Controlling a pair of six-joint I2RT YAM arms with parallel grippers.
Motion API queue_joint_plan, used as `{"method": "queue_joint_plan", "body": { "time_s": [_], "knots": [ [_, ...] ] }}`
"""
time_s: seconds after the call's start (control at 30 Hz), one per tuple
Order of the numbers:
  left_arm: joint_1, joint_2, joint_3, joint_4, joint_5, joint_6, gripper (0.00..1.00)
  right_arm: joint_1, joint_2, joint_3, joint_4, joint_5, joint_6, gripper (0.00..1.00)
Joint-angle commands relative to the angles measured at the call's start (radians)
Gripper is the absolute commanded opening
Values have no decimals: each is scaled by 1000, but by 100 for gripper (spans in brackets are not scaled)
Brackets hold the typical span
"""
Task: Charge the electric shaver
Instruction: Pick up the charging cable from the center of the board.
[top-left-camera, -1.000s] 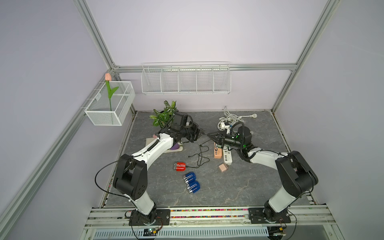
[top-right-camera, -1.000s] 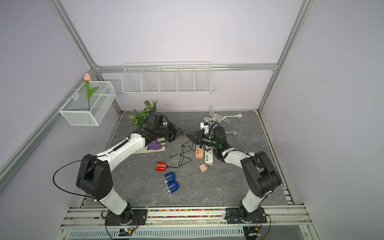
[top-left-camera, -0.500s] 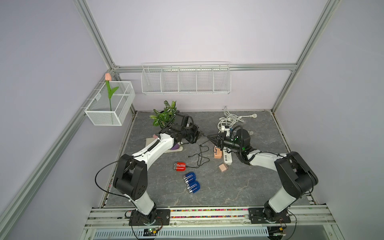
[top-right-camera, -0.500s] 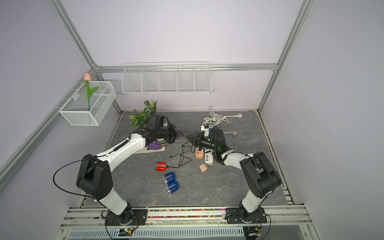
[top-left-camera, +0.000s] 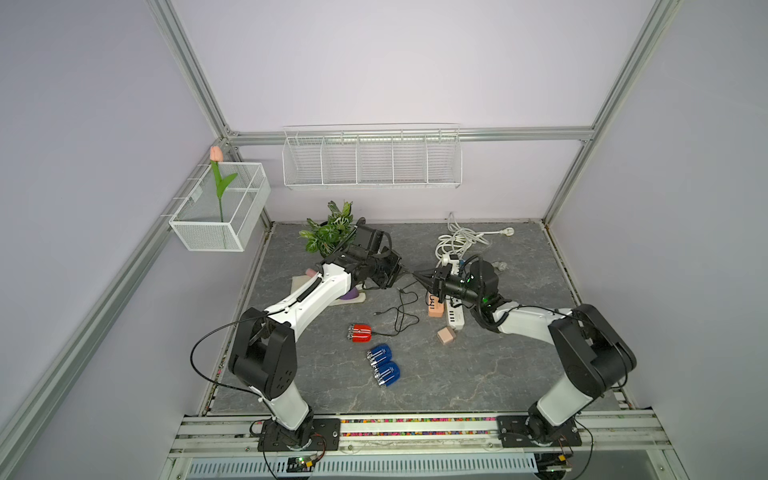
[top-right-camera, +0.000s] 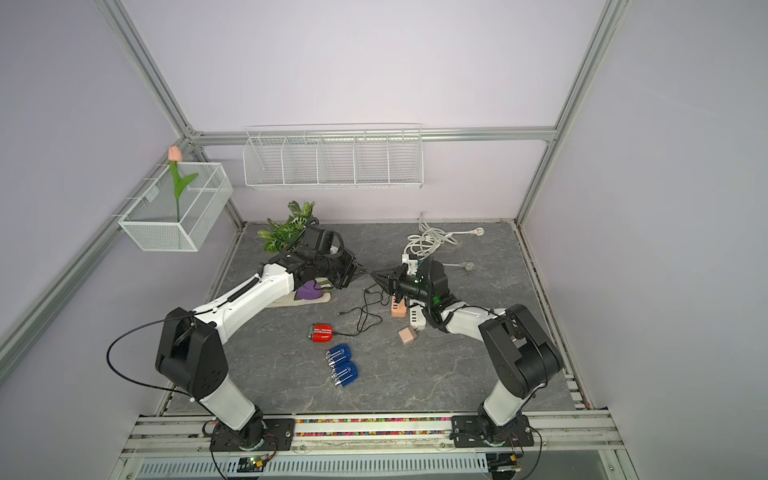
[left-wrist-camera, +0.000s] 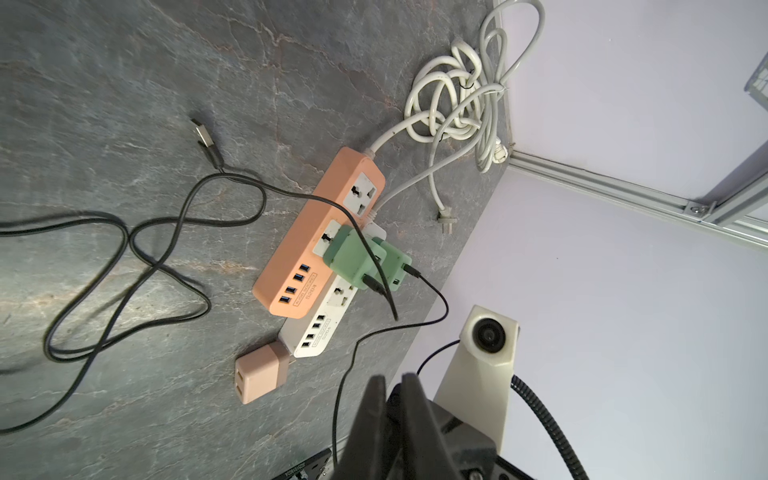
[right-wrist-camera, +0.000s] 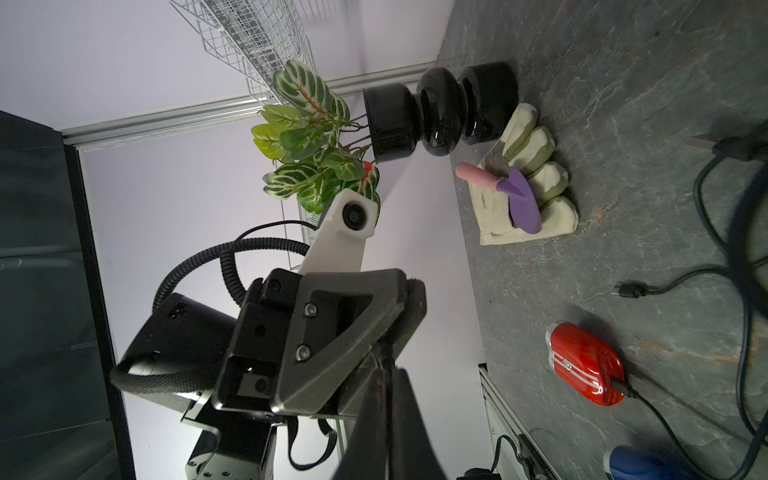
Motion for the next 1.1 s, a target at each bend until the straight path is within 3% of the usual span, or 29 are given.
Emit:
{"method": "queue_joint_plan", "body": {
  "time_s": [0.0,0.33,0.47,0.57,1.07],
  "knots": [
    [-9,15,45,-53,-42,40,10,12,-33,-12,48,23,41,7],
    [-9,18,49,-74,-80,71,0,26,-44,-6,20,30,42,7],
    [-9,10,45,-42,-47,66,0,16,-57,-34,37,35,43,34],
    [-9,0,45,-17,-13,68,0,-1,-37,-30,83,10,59,43],
    [-8,19,-4,135,76,20,0,10,71,-7,282,46,200,23]
  ]
}}
